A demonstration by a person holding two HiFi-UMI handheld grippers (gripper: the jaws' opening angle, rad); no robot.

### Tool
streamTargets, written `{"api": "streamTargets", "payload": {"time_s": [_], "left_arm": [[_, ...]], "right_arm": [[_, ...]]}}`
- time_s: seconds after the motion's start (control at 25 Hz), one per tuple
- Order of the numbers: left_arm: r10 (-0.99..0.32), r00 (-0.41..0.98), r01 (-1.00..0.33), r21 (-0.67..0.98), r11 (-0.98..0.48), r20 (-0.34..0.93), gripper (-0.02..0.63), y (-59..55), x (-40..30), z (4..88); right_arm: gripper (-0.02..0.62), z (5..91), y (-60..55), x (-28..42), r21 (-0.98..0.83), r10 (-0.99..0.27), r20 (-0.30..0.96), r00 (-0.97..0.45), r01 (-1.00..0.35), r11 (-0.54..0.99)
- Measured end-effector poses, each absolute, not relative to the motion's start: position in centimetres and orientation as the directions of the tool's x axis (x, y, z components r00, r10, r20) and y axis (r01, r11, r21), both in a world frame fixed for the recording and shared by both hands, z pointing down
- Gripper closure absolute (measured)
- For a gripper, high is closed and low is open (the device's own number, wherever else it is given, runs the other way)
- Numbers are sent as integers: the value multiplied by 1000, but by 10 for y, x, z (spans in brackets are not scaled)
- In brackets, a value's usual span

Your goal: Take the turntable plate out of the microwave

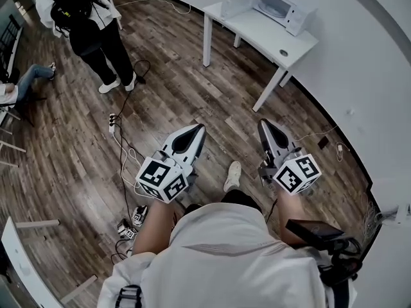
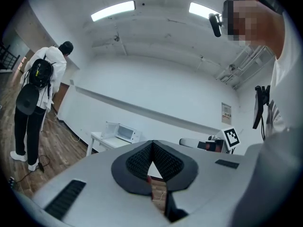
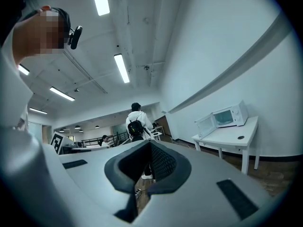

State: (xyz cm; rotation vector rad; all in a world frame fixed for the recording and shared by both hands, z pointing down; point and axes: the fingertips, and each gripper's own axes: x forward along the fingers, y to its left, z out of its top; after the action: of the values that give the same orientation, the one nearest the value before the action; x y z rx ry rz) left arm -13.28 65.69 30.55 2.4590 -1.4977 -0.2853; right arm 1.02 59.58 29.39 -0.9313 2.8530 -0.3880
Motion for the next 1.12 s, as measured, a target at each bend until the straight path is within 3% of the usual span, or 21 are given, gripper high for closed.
{"api": "streamTargets", "payload": {"time_s": [0.72, 1.12], "left_arm": [[-891, 454, -852, 301, -428, 20, 595, 377, -62, 302], [-891, 450, -855, 312, -414, 50, 595, 295, -36, 311]], "right_arm": [[591, 306, 316, 84, -324, -599, -31, -800, -559, 763], [591, 315, 235, 103, -355, -576, -32, -817, -530, 770]]}}
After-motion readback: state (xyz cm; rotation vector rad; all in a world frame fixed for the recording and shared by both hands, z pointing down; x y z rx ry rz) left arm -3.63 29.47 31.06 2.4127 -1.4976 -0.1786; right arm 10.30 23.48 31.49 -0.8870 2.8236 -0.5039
